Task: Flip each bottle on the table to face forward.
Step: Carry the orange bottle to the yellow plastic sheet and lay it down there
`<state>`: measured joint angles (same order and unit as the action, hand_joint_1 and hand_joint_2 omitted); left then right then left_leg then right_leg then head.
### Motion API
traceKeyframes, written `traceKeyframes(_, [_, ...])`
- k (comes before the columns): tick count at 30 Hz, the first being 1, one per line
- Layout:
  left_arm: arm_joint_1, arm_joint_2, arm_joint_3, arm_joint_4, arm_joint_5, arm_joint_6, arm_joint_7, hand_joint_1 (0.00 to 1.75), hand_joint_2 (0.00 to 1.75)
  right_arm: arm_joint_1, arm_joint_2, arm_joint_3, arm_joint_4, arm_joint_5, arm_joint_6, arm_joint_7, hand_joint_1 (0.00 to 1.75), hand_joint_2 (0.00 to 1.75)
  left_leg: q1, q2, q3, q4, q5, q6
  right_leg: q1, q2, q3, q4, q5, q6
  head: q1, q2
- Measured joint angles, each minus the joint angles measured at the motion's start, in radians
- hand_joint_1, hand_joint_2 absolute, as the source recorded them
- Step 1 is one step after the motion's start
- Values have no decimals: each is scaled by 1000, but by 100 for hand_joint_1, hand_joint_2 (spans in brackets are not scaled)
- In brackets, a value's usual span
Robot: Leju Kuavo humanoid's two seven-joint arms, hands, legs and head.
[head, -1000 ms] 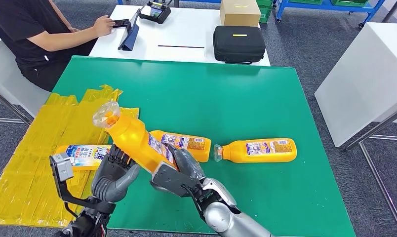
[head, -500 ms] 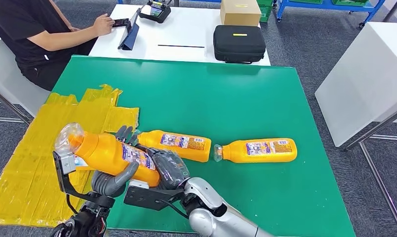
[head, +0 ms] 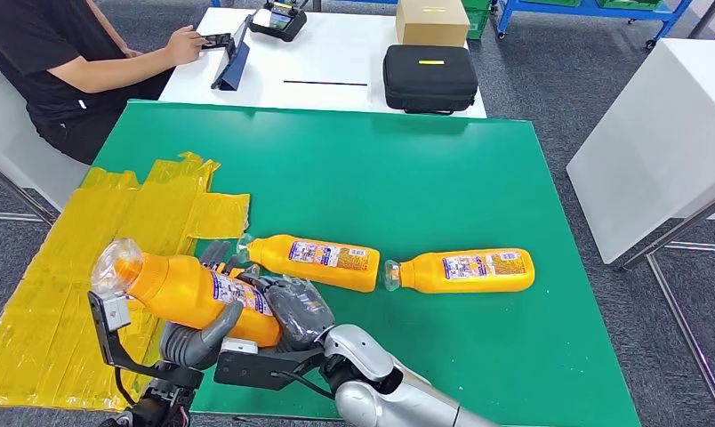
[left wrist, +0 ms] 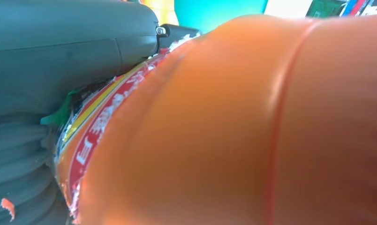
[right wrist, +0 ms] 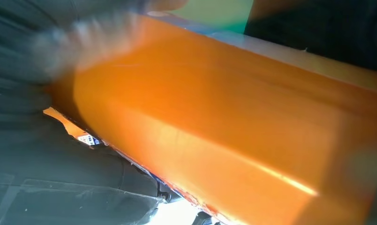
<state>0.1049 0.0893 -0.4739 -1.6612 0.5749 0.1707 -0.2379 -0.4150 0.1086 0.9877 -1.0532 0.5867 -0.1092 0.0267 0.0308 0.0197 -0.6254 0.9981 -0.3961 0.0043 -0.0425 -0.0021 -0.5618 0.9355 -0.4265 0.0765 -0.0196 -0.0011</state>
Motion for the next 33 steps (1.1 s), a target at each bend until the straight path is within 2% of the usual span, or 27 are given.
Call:
traceKeyframes(11, [26,-6,10,-13,-6,14,-17,175,175,13,0,0,0,-16,-5,9,175,175,0,0,0,0,0,0,0,0,0,0,0,0,0,0])
traceKeyframes(14, [30,-11,13,-17,-15,18,-16,175,175,30,0,-8,0,-43,-30,16,165,175,0,0,0,0,0,0,0,0,-1,0,0,0,0,0])
traceKeyframes(16, [28,-13,14,-19,-23,15,-10,175,175,43,-1,-14,0,-63,-59,18,81,175,0,0,0,0,0,0,0,0,-1,0,0,0,0,0])
traceKeyframes(18, [25,-13,17,-19,-28,6,-5,175,175,53,-2,-21,0,-83,-80,19,0,87,0,0,0,0,0,0,0,0,-1,0,0,0,0,0])
traceKeyframes(20, [23,-13,20,-19,-36,-5,-5,175,175,65,-3,-32,0,-110,-98,19,0,0,0,0,0,0,0,0,0,0,-4,0,0,0,0,0])
traceKeyframes(24, [19,-15,24,-26,-88,-9,-17,175,175,104,-20,-76,-3,-184,-129,27,0,0,0,0,-1,0,0,0,0,-1,-6,0,0,0,0,0])
traceKeyframes(27, [18,-18,25,-37,-193,32,-43,175,175,136,-38,-109,-16,-233,-151,18,0,0,0,0,-2,0,0,0,0,-1,-2,0,1,0,0,0])
traceKeyframes(30, [17,-27,33,-62,-405,123,-61,175,175,173,-63,-165,-37,-283,-185,-4,0,0,0,-1,-2,0,1,0,0,-2,-2,0,1,1,0,0])
traceKeyframes(33, [16,-46,52,-92,-707,238,-47,175,175,211,-89,-229,-79,-310,-197,-23,0,0,0,-1,-3,0,1,0,0,-2,-2,0,1,1,0,0])
